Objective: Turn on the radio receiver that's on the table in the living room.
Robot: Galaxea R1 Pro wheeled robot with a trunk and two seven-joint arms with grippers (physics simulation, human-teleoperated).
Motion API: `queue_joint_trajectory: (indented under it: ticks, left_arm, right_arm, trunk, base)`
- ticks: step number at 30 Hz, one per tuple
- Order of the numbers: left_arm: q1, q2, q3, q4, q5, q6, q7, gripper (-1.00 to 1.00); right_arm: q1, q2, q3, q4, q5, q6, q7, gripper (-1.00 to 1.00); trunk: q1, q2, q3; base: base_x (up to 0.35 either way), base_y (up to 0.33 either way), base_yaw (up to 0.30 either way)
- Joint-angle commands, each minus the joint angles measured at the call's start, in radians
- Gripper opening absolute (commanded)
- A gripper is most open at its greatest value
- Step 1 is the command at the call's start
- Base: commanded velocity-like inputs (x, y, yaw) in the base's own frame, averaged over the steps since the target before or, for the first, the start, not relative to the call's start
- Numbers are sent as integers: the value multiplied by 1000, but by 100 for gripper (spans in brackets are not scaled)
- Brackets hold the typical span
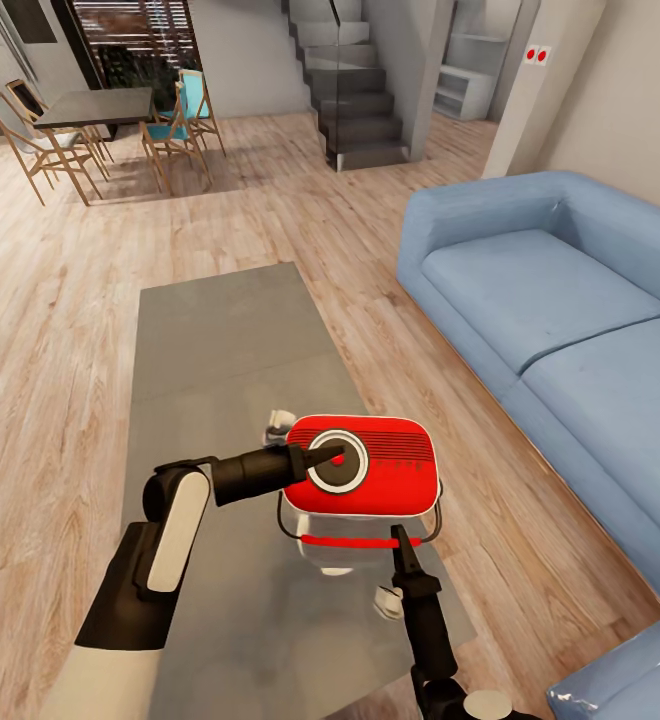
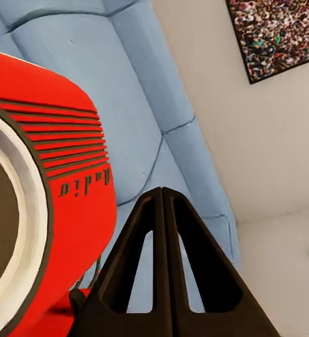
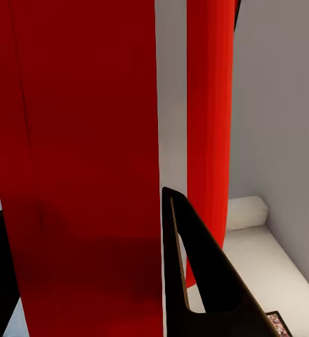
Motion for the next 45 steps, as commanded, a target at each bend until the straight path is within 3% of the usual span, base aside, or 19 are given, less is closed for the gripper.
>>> queue_joint_trajectory:
  ticks: [1,11,18,23,34,39,44,45]
  left_arm:
    - [0,0,0,2,1,0,25,-100]
    - [0,-12,0,16,49,0,147,-100]
    - [-11,-23,0,32,152,0,278,-100]
    - [-20,-25,0,49,205,0,328,-100]
    - [-21,-23,0,58,224,0,347,-100]
    - [-21,-27,1,63,232,0,418,-100]
    - [-21,-35,1,76,386,0,603,-100]
    - [-21,-35,1,76,395,0,615,-100]
  right_arm:
    - [0,0,1,-1,2,-1,-1,-100]
    - [0,0,1,-1,2,-2,-2,-100]
    - [0,2,1,-1,2,-2,-2,-100]
    - [0,0,1,-1,2,-2,-2,-100]
    - [0,2,1,-1,2,-2,-2,-100]
    - [0,2,1,-1,2,-2,-2,-100]
    - [0,3,1,-1,2,-1,-2,-100]
    - [0,3,1,-1,2,-1,-2,-100]
  trunk:
    - [0,0,0]
    - [0,0,0]
    - [0,0,0]
    - [0,0,0]
    - [0,0,0]
    - [0,0,0]
    - [0,0,0]
    - [0,0,0]
  base:
    - [0,67,0]
    - [0,84,0]
    - [0,121,0]
    - [0,137,0]
    - [0,139,0]
    - [0,144,0]
    - [0,148,0]
    - [0,148,0]
